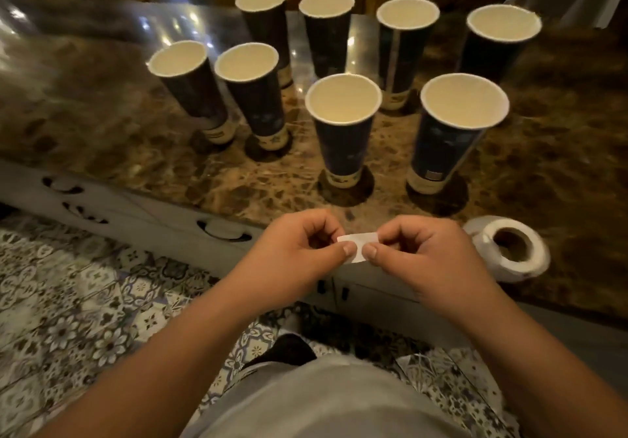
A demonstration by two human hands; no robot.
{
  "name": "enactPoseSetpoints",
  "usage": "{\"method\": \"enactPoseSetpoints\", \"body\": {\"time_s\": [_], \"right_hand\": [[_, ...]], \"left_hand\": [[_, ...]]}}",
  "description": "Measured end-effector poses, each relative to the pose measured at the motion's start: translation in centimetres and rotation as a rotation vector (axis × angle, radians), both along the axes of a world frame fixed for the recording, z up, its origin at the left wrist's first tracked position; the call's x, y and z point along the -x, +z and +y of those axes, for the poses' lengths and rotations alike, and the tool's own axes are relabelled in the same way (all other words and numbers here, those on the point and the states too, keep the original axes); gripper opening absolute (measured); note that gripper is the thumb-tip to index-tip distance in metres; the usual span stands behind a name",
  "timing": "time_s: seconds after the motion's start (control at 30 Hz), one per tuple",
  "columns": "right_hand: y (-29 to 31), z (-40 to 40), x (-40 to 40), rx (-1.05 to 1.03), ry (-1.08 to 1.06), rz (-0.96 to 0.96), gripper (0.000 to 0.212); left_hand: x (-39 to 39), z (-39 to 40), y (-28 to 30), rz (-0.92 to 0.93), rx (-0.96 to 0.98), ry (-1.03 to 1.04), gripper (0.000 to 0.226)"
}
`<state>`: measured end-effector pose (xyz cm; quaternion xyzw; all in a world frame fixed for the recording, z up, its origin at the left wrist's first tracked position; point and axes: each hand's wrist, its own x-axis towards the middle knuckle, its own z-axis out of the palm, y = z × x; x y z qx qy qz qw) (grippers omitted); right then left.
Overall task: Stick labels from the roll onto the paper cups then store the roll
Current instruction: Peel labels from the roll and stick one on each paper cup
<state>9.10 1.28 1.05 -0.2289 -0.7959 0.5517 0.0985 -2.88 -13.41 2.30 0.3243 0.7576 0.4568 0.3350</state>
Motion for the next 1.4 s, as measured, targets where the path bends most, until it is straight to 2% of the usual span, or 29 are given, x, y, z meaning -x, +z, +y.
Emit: {"method": "enactPoseSetpoints", "body": {"time_s": [0.2, 0.4, 0.47, 0.63, 0.7, 0.8, 0.93, 1.03, 1.17, 1.4], "right_hand": [[-0.4, -3.6, 4.6, -0.117, -0.017, 0.0, 0.005], [-1.1, -7.4, 8.8, 0.007, -0.151, 0.035, 0.009], [-1.4, -8.2, 10.1, 0.043, -0.219, 0.03, 0.01], [-1.9, -9.9, 12.8, -0.073, -0.303, 0.001, 0.011], [-2.1, -10.4, 13.4, -0.085, -0.37, 0.005, 0.012], [-2.4, -11.4, 13.9, -0.096, -0.475, 0.006, 0.011], [-2.8, -13.4, 13.8, -0.081, -0.557, -0.014, 0.011], [-3.1, -14.5, 13.5, -0.056, -0.585, -0.03, 0.013], [-2.9, -14.2, 13.7, -0.033, -0.64, 0.001, 0.017], [-1.5, -13.6, 15.1, -0.044, -0.615, 0.118, 0.018]], "left_hand": [[3.5, -3.5, -1.4, -0.004, -0.021, 0.22, 0.02], [8.3, -5.4, -2.4, -0.012, -0.051, 0.199, 0.012], [9.9, -5.9, -2.7, -0.038, -0.083, 0.169, 0.017], [14.4, -6.6, -3.7, -0.012, -0.074, 0.153, 0.019], [16.3, -6.2, -4.2, 0.058, -0.059, 0.169, 0.033], [18.8, -4.4, -4.6, 0.136, -0.076, 0.145, 0.067], [20.4, -0.7, -5.7, 0.157, -0.107, 0.121, 0.103], [21.2, 1.7, -6.7, 0.119, -0.061, 0.157, 0.117], [22.0, 3.2, -7.3, 0.074, -0.095, 0.222, 0.107], [22.1, 0.2, -7.0, 0.073, -0.139, 0.107, 0.061]]}}
